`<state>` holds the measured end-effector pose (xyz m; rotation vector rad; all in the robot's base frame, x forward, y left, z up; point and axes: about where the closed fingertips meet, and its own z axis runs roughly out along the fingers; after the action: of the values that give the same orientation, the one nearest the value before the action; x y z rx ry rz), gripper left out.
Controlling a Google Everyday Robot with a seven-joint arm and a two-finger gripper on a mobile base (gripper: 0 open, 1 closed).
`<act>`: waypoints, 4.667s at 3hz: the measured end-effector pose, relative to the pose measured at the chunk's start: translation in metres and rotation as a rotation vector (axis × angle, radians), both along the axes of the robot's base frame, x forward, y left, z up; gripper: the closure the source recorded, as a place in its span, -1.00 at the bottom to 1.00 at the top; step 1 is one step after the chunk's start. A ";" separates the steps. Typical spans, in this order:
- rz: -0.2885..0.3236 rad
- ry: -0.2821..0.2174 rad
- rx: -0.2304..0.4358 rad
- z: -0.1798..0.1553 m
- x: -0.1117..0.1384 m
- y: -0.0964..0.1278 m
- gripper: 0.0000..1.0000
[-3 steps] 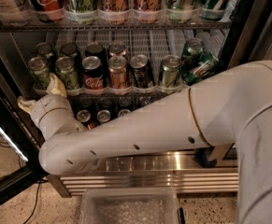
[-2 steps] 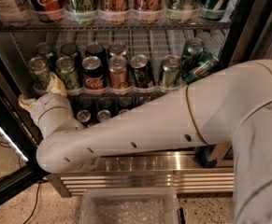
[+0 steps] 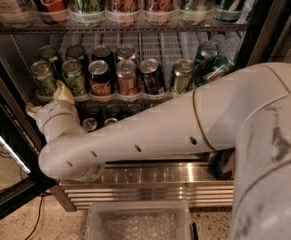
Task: Pick green can from middle shelf of fridge
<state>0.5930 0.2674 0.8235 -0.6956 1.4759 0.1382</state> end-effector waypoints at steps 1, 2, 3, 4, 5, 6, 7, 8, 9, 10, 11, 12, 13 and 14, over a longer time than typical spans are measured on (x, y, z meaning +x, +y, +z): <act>-0.020 0.000 -0.012 -0.003 0.012 0.000 -0.30; -0.040 -0.020 -0.012 0.003 0.025 -0.001 -0.32; -0.066 -0.038 -0.007 0.011 0.035 -0.004 -0.32; -0.092 -0.041 -0.003 0.014 0.045 -0.008 -0.28; -0.093 -0.039 -0.002 0.014 0.044 -0.006 -0.16; -0.092 -0.035 0.000 0.012 0.043 -0.003 0.23; -0.092 -0.035 0.001 0.012 0.042 -0.002 0.69; -0.091 -0.034 0.007 0.012 0.046 0.003 1.00; -0.090 -0.033 0.011 0.012 0.051 0.008 1.00; -0.078 -0.031 0.005 0.010 0.058 0.019 0.76; -0.066 -0.030 0.001 0.010 0.061 0.027 0.68; -0.064 -0.022 0.013 0.010 0.065 0.025 0.99; -0.042 -0.022 0.017 0.012 0.058 0.027 1.00; -0.036 -0.023 0.018 0.014 0.056 0.029 1.00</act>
Offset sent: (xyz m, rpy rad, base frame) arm 0.0398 -0.0021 0.0080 -0.0149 -0.0414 -0.0635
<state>0.6494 0.2963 0.8372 -0.6534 1.4627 0.1158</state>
